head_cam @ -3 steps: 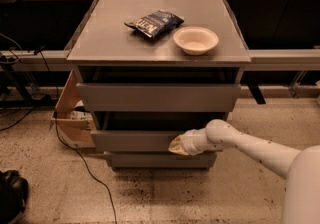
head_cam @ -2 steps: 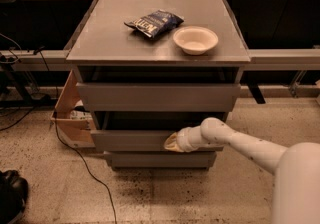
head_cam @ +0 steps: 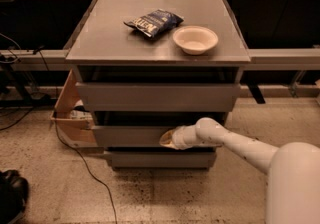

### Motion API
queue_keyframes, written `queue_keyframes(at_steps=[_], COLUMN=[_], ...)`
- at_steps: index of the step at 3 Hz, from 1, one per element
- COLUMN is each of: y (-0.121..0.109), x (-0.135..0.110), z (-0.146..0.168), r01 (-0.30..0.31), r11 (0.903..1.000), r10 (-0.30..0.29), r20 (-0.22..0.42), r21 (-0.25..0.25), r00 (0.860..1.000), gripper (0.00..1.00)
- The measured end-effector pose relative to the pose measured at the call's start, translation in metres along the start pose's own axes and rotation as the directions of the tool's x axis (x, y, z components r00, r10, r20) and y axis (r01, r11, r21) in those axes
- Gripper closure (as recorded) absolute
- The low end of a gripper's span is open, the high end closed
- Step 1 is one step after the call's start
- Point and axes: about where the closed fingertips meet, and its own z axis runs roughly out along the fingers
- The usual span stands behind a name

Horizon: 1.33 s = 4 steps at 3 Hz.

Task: Close middle drawer

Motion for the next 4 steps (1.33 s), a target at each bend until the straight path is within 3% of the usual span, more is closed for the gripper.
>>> queue_keyframes(at_steps=[1, 2, 3, 4], y=[-0.010, -0.016, -0.004, 0.022], x=[-0.005, -0.006, 0.000, 0.007], z=[0.016, 0.018, -0.006, -0.051], r01=[0.028, 0.017, -0.055, -0.134], r11=[0.9988, 0.9995, 0.9977, 0.9825], r10=[-0.029, -0.017, 0.055, 0.130], r20=[0.020, 0.016, 0.000, -0.042], r21=[0.039, 0.026, -0.040, -0.129], r00=[0.999, 1.000, 0.998, 0.991], gripper=[1.00, 1.00, 1.00, 1.00])
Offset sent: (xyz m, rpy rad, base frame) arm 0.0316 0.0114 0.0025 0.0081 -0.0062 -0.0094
